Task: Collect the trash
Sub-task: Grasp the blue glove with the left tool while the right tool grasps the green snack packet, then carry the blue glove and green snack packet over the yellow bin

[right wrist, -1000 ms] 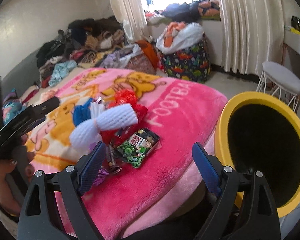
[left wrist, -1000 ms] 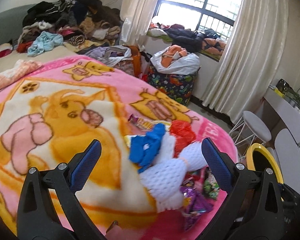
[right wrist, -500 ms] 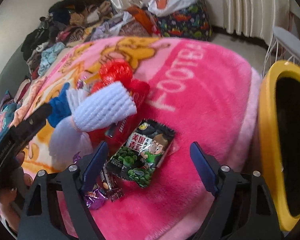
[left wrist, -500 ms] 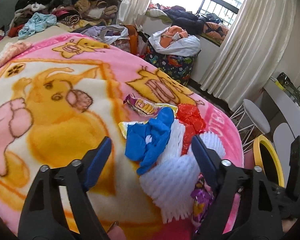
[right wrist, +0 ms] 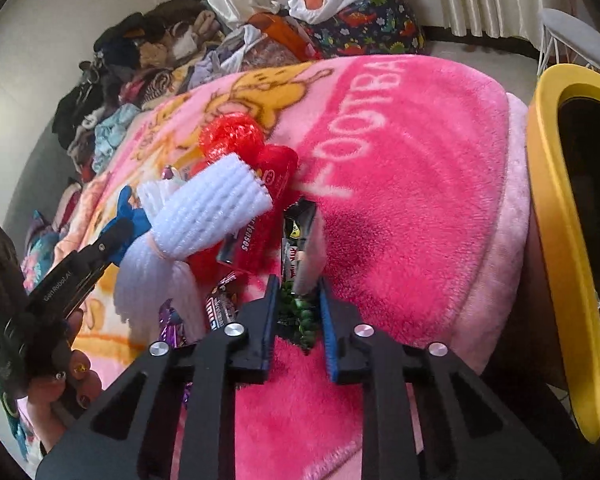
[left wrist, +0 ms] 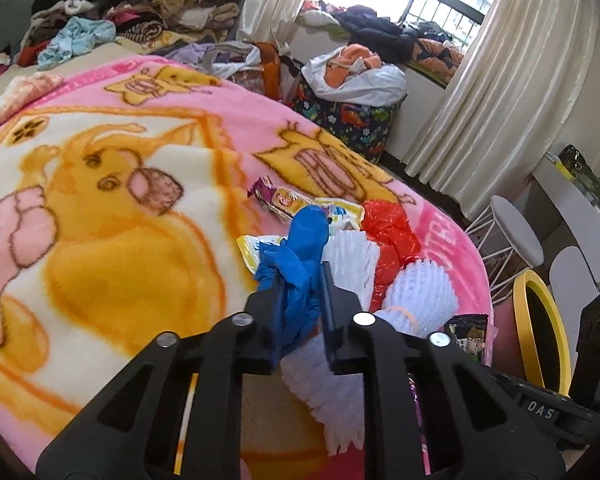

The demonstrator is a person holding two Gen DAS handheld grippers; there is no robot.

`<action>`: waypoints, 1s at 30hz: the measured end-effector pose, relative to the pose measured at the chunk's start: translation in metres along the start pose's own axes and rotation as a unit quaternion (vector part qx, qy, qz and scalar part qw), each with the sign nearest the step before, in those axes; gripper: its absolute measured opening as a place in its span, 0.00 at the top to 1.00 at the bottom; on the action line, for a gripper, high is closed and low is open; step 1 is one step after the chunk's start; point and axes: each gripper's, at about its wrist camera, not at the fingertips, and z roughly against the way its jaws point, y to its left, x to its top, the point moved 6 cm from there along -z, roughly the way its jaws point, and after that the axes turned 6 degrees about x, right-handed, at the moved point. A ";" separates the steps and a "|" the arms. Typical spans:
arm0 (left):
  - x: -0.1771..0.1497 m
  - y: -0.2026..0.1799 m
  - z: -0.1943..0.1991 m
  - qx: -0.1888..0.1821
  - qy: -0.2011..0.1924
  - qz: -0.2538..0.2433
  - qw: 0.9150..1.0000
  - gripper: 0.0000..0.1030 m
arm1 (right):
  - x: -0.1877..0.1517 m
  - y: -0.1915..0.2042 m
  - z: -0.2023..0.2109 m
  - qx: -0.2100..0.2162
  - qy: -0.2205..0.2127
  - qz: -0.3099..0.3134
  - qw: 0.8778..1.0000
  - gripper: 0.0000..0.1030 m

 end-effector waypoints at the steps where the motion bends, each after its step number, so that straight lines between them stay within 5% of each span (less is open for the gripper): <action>1: 0.001 0.000 0.003 -0.001 -0.004 0.002 1.000 0.91 | -0.001 -0.001 0.005 0.004 -0.007 -0.001 1.000 0.85; 16: 0.020 -0.011 0.056 -0.019 -0.062 -0.002 0.998 0.92 | 0.003 0.014 0.050 0.036 -0.064 0.024 0.997 0.86; 30: 0.033 -0.065 0.082 -0.071 -0.085 -0.036 0.993 0.92 | 0.013 -0.002 0.099 0.039 -0.111 0.008 0.993 0.86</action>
